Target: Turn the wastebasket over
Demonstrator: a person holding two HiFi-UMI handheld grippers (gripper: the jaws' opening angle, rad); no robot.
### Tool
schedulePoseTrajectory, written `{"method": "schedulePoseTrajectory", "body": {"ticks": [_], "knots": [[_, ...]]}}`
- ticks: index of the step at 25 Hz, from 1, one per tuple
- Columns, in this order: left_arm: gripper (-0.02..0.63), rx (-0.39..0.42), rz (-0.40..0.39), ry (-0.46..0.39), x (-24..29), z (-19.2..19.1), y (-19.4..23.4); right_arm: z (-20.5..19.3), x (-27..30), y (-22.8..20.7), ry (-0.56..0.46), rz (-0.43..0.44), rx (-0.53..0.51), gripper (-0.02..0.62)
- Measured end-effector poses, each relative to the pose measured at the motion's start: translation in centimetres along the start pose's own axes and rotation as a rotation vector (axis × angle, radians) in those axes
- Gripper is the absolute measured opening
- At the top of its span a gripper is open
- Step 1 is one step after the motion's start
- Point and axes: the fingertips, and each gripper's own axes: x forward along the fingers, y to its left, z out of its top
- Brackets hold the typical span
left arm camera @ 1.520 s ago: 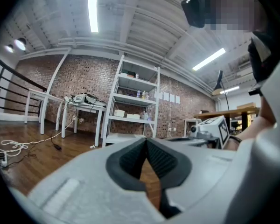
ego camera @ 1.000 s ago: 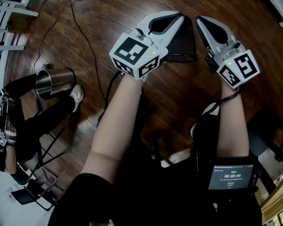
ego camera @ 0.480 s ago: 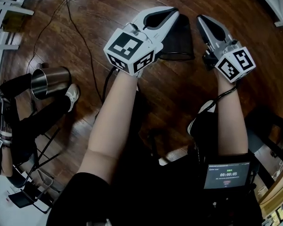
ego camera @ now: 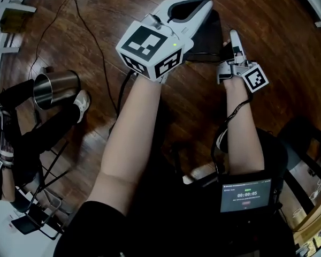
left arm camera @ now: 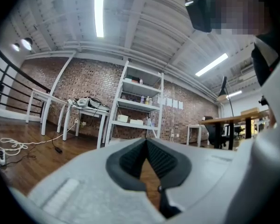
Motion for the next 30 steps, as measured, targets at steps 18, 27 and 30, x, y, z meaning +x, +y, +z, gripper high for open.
{"method": "schedulePoseTrajectory", "body": {"ticks": [18,27,30], "knots": [[0.002,-0.048,0.000,-0.058,-0.7,1.5,-0.1,-11.0,-10.7,-12.7,-0.158,-0.335,0.377,0.138],[0.002,-0.071,0.012,-0.082,-0.8,2.0,0.4,-13.3,-10.5,-16.7,-0.117,-0.420,0.371,0.150],[0.002,-0.076,0.016,-0.088,-0.8,2.1,0.4,-13.6,-9.7,-17.8,-0.108,-0.428,0.369,0.155]]}}
